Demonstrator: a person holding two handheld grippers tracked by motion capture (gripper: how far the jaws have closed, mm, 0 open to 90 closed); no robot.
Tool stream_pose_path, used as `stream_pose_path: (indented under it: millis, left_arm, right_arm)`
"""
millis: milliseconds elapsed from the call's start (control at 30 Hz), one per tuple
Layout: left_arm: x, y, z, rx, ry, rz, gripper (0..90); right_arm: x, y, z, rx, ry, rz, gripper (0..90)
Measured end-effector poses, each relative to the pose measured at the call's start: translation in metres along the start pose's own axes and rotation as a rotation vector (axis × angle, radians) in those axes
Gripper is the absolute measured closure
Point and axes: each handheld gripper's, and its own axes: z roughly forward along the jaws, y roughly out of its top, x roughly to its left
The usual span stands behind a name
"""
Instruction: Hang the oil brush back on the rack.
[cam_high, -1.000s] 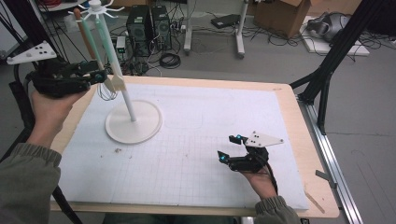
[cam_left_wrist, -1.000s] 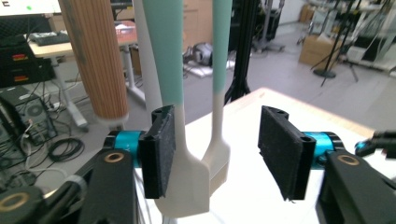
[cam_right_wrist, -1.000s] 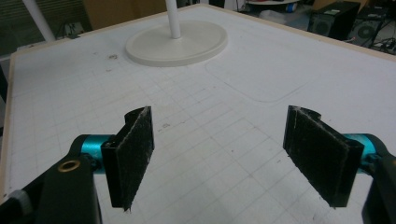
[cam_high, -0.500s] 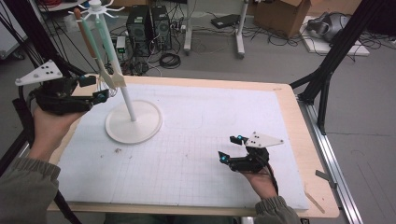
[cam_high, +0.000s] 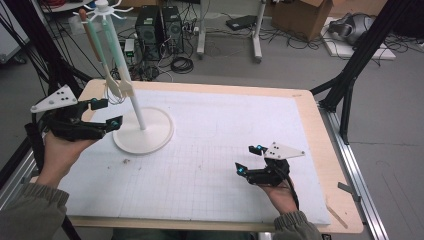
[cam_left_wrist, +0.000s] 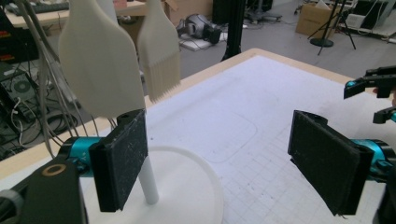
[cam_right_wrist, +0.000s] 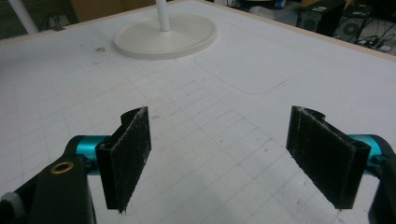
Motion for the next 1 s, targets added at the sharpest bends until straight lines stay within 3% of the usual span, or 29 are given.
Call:
stream_pose_path:
  millis: [167,800,1000]
  left_arm:
    - [-0.004,-0.011,0.002,0.011,-0.001,-0.009,16.0]
    - [-0.026,-0.053,0.012,0.045,-0.013,0.002,1.7]
    - [-0.030,-0.063,0.014,0.054,-0.020,-0.003,1.7]
  right_arm:
    - [-0.001,0.000,0.002,0.017,-0.009,-0.017,17.9]
    - [-0.002,-0.006,0.004,0.025,0.004,0.014,14.1]
    - [-0.003,-0.009,0.003,0.025,0.000,0.014,11.9]
